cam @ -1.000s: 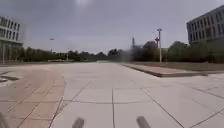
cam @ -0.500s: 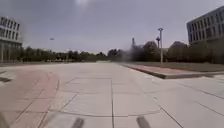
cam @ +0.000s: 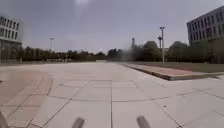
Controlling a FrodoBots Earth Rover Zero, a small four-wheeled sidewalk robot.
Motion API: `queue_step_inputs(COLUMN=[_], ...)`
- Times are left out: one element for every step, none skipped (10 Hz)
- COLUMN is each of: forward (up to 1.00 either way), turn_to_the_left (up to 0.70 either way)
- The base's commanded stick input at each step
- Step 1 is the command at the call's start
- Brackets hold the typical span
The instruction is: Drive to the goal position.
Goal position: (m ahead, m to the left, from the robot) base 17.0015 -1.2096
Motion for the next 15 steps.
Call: queue_step_inputs(forward=[0.7, 0.7, 0.7, 0.7, 0.7, 0.7, 0.7, 0.7, 0.7, 0.7, 0.7, 0.7, 0.7, 0.7, 0.7], turn_to_the_left=[0.27, 0.27, 0.27, 0.07, 0.0, 0.0, 0.0, 0.0, 0.0, 0.0, 0.0, 0.0, 0.0, 0.0, 0.0])
